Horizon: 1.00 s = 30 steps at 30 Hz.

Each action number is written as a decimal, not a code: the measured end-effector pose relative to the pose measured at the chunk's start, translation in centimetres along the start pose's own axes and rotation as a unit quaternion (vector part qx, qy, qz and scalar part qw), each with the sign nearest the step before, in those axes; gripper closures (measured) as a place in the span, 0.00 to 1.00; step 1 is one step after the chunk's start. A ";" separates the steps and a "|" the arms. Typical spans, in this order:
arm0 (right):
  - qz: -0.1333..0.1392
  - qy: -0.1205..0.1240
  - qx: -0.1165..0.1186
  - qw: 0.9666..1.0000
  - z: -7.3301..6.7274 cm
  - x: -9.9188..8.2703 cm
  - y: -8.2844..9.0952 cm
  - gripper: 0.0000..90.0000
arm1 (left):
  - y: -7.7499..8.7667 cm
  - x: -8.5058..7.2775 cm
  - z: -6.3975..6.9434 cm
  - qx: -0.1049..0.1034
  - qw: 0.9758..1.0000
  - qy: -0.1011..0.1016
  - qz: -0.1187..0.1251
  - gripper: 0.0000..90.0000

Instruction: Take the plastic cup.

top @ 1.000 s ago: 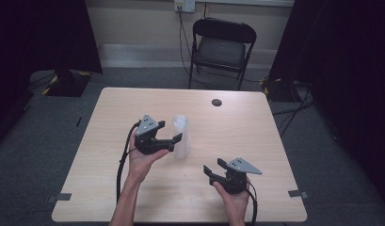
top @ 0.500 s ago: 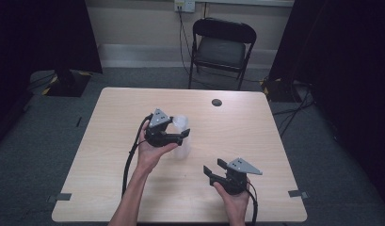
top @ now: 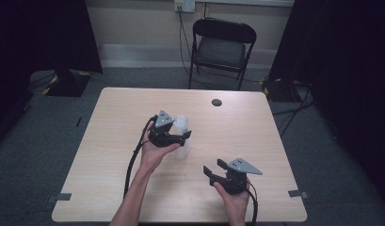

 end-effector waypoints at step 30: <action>-0.003 -0.006 0.002 1.000 0.2 -0.3 -0.1 0.39 | -0.9 -0.7 0.1 -0.004 1.000 0.004 -0.006 0.32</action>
Point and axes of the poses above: each handheld gripper's, and its own axes: y roughly backward along the jaws, x roughly out of its top, z roughly to its right, the point moved 1 cm from there along -y, roughly forward along the jaws, and after that the axes turned 13 degrees about -z, right-handed, at the moved point
